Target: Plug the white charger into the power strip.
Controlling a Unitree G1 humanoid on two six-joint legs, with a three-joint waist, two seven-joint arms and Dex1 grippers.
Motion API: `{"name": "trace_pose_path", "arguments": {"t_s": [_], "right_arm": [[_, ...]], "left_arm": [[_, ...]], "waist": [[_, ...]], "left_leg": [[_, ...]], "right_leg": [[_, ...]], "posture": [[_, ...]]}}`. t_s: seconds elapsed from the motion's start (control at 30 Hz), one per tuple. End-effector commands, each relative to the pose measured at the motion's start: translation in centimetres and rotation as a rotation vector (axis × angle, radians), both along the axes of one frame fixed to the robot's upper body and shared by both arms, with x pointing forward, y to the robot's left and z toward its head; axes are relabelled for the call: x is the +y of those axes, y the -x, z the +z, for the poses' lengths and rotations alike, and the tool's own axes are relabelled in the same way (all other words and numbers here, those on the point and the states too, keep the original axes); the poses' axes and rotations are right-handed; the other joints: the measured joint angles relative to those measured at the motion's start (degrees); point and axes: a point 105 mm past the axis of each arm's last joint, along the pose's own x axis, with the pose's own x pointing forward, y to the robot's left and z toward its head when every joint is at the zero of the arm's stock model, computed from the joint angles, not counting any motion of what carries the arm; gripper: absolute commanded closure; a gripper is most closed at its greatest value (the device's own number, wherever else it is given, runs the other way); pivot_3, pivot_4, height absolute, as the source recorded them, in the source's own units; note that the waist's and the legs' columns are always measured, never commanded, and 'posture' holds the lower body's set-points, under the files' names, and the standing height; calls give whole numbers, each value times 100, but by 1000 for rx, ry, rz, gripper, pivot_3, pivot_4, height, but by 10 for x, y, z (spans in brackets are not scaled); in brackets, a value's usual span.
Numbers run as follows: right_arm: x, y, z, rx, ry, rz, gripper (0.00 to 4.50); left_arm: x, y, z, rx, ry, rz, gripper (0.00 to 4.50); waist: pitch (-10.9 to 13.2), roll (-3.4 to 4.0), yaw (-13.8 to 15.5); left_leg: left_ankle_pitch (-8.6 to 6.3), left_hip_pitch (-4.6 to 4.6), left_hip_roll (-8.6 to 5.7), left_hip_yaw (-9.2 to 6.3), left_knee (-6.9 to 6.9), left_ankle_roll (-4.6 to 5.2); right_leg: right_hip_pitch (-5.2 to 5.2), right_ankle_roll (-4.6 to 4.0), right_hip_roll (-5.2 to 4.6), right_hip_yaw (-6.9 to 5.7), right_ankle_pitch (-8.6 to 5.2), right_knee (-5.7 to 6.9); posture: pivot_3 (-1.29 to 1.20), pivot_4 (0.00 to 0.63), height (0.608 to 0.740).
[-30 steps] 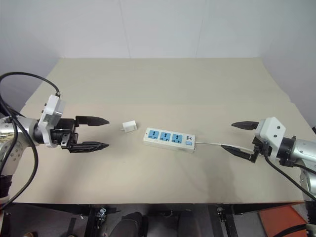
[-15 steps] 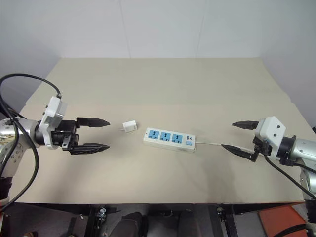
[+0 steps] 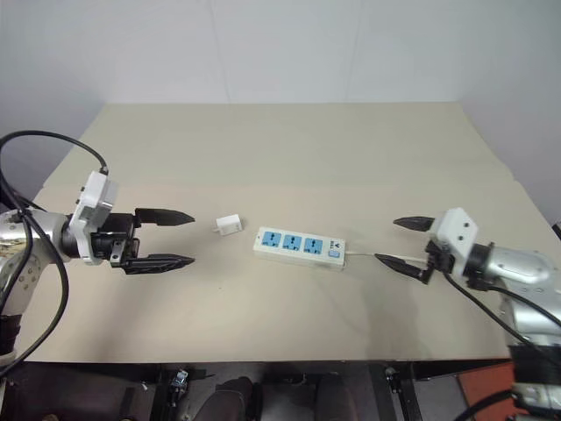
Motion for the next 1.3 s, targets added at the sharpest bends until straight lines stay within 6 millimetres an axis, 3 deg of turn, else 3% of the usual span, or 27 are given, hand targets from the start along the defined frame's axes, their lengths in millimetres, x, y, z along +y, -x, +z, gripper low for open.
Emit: {"name": "trace_pose_path", "arguments": {"t_s": [0.03,0.37,0.63,1.3], "right_arm": [[13,-8,-1,-15,-15,77,33],[36,-15,-15,73,-62,266,33],[48,-24,-35,95,-79,276,33],[68,-32,-51,127,-189,293,33]], "left_arm": [[2,4,14,-63,-31,-23,0],[-11,11,17,-84,-7,-51,0],[-21,18,11,-73,13,-56,0],[-22,25,9,-64,13,-44,0]], "waist": [[1,1,3],[2,2,15],[2,2,-6],[2,2,-126]], "left_leg": [[0,0,1,0,-2,0],[0,-3,0,-1,-8,-1],[5,-1,0,1,-33,-9],[16,-4,0,8,-66,-28]], "right_leg": [[0,0,0,-1,0,-1],[-4,0,0,-1,0,-9],[-16,-1,0,3,1,-10],[-44,-5,0,15,3,-6]], "posture": [[0,150,740],[0,150,740],[0,150,740],[0,150,740]]}}
